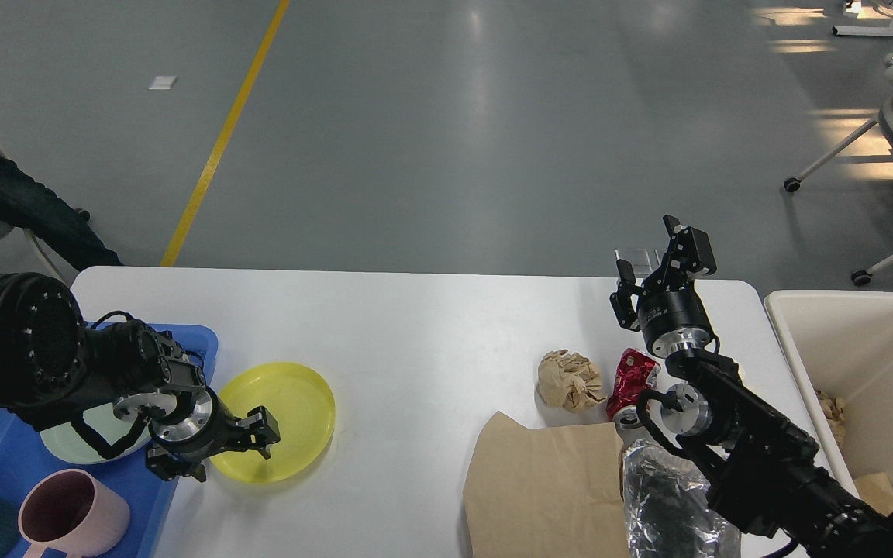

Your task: Tidy desktop

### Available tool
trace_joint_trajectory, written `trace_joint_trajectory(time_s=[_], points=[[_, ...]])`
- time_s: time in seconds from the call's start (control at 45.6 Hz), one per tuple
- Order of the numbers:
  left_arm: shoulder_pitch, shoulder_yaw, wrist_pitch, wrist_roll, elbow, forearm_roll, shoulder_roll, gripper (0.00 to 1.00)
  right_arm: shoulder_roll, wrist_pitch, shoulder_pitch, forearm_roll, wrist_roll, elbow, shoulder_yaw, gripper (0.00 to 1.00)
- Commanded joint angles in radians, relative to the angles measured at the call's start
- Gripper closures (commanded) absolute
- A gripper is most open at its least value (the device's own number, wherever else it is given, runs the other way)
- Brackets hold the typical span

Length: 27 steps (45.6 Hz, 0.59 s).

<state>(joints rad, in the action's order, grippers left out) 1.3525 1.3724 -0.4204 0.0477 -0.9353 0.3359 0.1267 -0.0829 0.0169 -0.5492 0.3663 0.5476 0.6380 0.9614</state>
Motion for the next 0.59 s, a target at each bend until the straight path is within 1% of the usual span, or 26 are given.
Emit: trace_joint_trajectory(time_s=[0.0,0.088,0.175,0.263,0.351,0.439,0.57], points=[[-0.047,-0.004,0.002,0.000,0.044,0.000,-0.001,0.12,0.000,0.000,0.000,0.000,0.000,0.000,-0.001,0.00],[-0.061,-0.009,0.002,0.000,0.056,0.000,-0.001,0.17,0.000,0.000,0.000,0.000,0.000,0.000,0.000,0.00],[-0.064,-0.016,-0.003,0.000,0.056,0.000,-0.001,0.30,0.000,0.000,0.000,0.000,0.000,0.000,0.000,0.00],[-0.067,-0.027,-0.006,0.000,0.058,-0.002,-0.001,0.40,0.000,0.000,0.000,0.000,0.000,0.000,0.000,0.00],[-0.066,-0.027,-0.017,0.001,0.056,-0.003,-0.001,0.52,0.000,0.000,0.000,0.000,0.000,-0.001,0.000,0.00],[-0.066,-0.027,-0.035,0.020,0.056,-0.003,-0.001,0.65,0.000,0.000,0.000,-0.001,0.000,0.000,0.000,0.00],[-0.066,-0.027,-0.089,0.064,0.059,-0.006,-0.001,0.89,0.000,0.000,0.000,0.000,0.000,-0.001,0.000,0.00]])
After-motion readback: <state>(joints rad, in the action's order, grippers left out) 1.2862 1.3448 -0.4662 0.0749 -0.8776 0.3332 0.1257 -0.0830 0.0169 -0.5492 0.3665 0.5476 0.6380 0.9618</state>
